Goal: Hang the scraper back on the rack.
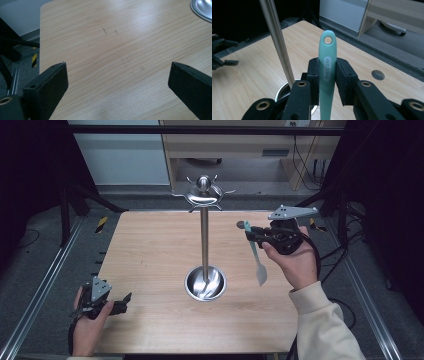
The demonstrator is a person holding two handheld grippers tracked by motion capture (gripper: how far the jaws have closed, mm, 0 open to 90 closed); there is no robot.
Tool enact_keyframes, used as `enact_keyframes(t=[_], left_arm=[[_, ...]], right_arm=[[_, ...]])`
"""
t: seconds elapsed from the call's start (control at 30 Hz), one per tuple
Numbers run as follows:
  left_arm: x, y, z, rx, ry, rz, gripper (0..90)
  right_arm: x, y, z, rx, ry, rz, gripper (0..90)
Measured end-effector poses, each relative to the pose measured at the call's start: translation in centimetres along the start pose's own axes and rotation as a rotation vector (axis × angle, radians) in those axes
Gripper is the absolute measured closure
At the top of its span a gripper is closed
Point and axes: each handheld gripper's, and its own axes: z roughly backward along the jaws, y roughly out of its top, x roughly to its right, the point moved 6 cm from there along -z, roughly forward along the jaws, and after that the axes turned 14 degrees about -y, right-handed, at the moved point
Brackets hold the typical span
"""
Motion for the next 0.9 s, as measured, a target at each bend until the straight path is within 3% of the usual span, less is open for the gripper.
enact_keyframes(t=[0.6,0.9], left_arm=[[-0.1,0.0,0.0,-0.001,0.004,-0.001,2.6],[-0.3,0.1,0.3,0.012,0.021,0.003,2.8]], right_arm=[[-1.2,2.6,1.9,0.093,0.028,-0.003,74.3],[-1.8,3.6,2.7,0.113,0.037,0.015,74.3]])
